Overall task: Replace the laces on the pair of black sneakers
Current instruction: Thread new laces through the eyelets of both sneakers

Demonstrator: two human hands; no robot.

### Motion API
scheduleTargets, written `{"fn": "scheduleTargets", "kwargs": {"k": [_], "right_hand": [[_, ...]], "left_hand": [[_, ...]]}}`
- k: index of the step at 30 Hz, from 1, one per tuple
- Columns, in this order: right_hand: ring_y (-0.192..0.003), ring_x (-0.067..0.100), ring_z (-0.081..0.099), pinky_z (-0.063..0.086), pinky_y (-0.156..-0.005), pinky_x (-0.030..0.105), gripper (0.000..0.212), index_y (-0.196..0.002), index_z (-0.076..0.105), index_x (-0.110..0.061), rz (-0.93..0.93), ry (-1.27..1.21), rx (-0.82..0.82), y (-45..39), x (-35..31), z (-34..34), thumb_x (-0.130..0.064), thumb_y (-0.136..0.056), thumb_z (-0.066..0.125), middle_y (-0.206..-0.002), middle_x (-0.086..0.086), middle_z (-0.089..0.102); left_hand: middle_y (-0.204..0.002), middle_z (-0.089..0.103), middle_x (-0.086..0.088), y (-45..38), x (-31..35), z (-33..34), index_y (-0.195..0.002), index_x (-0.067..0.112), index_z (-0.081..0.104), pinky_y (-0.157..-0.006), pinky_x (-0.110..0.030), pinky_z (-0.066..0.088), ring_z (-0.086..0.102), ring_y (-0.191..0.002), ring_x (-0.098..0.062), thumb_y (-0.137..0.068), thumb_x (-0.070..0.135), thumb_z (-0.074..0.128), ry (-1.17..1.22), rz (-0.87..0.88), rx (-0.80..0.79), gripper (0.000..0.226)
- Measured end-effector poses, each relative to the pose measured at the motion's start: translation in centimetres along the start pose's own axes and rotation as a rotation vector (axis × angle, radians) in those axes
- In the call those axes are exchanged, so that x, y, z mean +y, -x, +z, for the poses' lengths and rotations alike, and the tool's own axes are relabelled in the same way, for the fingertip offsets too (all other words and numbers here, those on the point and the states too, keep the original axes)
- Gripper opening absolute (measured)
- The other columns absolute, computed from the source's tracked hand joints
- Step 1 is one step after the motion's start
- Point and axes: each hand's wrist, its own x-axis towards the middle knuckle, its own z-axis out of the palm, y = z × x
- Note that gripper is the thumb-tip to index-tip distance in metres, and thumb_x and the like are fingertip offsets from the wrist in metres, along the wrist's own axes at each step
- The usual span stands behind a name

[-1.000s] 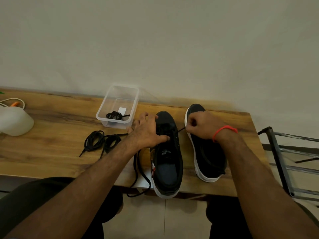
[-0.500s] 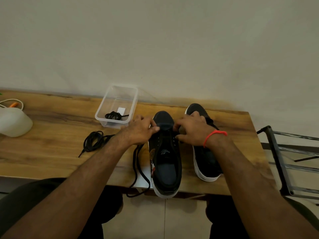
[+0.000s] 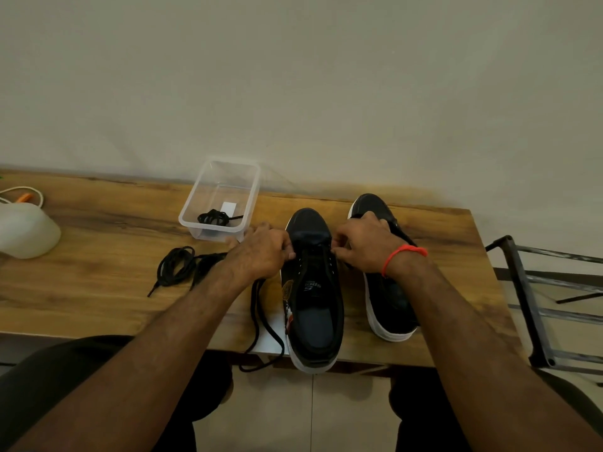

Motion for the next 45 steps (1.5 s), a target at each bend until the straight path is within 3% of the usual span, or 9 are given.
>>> {"fn": "scheduleTargets", "kwargs": {"k": [8, 13, 20, 27, 37, 39, 41, 43, 45], "right_hand": [[-0.109, 0.025, 0.054, 0.047, -0.099, 0.048, 0.012, -0.09, 0.067, -0.03, 0.155, 0.023, -0.133, 0.5, 3.4, -1.9, -0.04, -0.092, 0.061, -0.096, -0.007, 0.066], [-0.113, 0.021, 0.042, 0.038, -0.103, 0.047, 0.017, -0.098, 0.068, -0.038, 0.053, -0.061, -0.108, 0.1, 1.8, -1.0, -0.052, -0.089, 0.065, -0.1, -0.012, 0.062], [-0.116, 0.021, 0.039, 0.031, -0.101, 0.047, 0.008, -0.099, 0.066, -0.03, 0.014, -0.061, -0.055, -0.4, 0.5, 0.1, -0.036, -0.097, 0.06, -0.106, -0.003, 0.063], [-0.107, 0.023, 0.039, 0.026, -0.09, 0.044, 0.011, -0.088, 0.066, -0.028, 0.039, -0.016, -0.095, -0.3, 0.9, -0.2, -0.029, -0.094, 0.057, -0.091, -0.005, 0.061], [-0.104, 0.021, 0.052, 0.033, -0.1, 0.045, 0.008, -0.091, 0.066, -0.029, 0.038, -0.012, -0.119, 0.0, 1.3, -0.8, -0.029, -0.095, 0.058, -0.095, -0.006, 0.066], [-0.088, 0.013, 0.058, 0.046, -0.088, 0.032, 0.013, -0.096, 0.065, -0.03, 0.023, -0.138, -0.074, 0.1, 1.5, -1.4, -0.022, -0.097, 0.055, -0.091, -0.008, 0.065], [-0.076, 0.007, 0.055, 0.043, -0.066, 0.016, 0.026, -0.108, 0.063, -0.026, 0.062, -0.28, -0.049, 0.4, 1.7, -2.4, -0.01, -0.098, 0.045, -0.089, -0.008, 0.06], [-0.081, 0.009, 0.054, 0.04, -0.065, 0.018, 0.039, -0.115, 0.061, -0.022, 0.101, -0.372, 0.005, 0.5, 2.4, -3.1, 0.002, -0.094, 0.037, -0.094, -0.008, 0.061], [-0.084, 0.013, 0.057, 0.043, -0.071, 0.021, 0.051, -0.119, 0.06, -0.019, 0.099, -0.432, 0.11, 0.7, 2.9, -3.5, 0.013, -0.089, 0.034, -0.096, -0.004, 0.064]], "left_hand": [[-0.146, 0.04, 0.001, 0.3, 0.0, -0.7, -0.089, 0.039, 0.051, -0.111, -0.065, 0.021, 0.031, -0.141, -0.029, -0.101, 0.042, 0.054, -0.064, -0.003, -0.061, 0.013], [-0.143, 0.044, -0.001, -0.1, -0.1, -0.1, -0.104, 0.036, 0.061, -0.114, -0.065, 0.023, 0.032, -0.141, -0.031, -0.098, 0.047, 0.058, 0.001, 0.032, -0.058, 0.012], [-0.138, 0.048, 0.002, -0.2, 0.2, 0.4, -0.085, 0.04, 0.053, -0.112, -0.06, 0.031, 0.035, -0.138, -0.028, -0.096, 0.044, 0.063, 0.042, 0.069, 0.033, 0.015], [-0.144, 0.045, 0.006, 0.3, 0.4, -0.3, -0.091, 0.039, 0.054, -0.107, -0.063, 0.024, 0.031, -0.139, -0.026, -0.1, 0.046, 0.054, -0.016, 0.007, 0.012, 0.012], [-0.137, 0.048, 0.003, 0.2, 0.2, -0.1, -0.091, 0.035, 0.052, -0.11, -0.067, 0.022, 0.034, -0.138, -0.028, -0.103, 0.046, 0.049, -0.069, -0.008, -0.002, 0.016], [-0.119, 0.055, 0.006, 0.1, 0.2, -0.4, -0.085, 0.033, 0.049, -0.112, -0.065, 0.022, 0.042, -0.132, -0.026, -0.105, 0.043, 0.045, -0.036, 0.011, -0.015, 0.023], [-0.1, 0.064, 0.009, 0.1, 0.0, -1.0, -0.085, 0.031, 0.05, -0.113, -0.062, 0.024, 0.055, -0.116, -0.021, -0.105, 0.042, 0.046, 0.051, 0.017, -0.048, 0.023], [-0.087, 0.069, 0.007, 0.2, -0.3, -1.8, -0.092, 0.028, 0.055, -0.108, -0.055, 0.038, 0.065, -0.094, -0.014, -0.103, 0.041, 0.053, 0.167, 0.026, -0.074, 0.017], [-0.084, 0.07, 0.006, 0.3, -0.5, -2.7, -0.101, 0.026, 0.058, -0.089, -0.041, 0.053, 0.07, -0.08, -0.011, -0.101, 0.04, 0.057, 0.249, 0.057, -0.051, 0.014]]}}
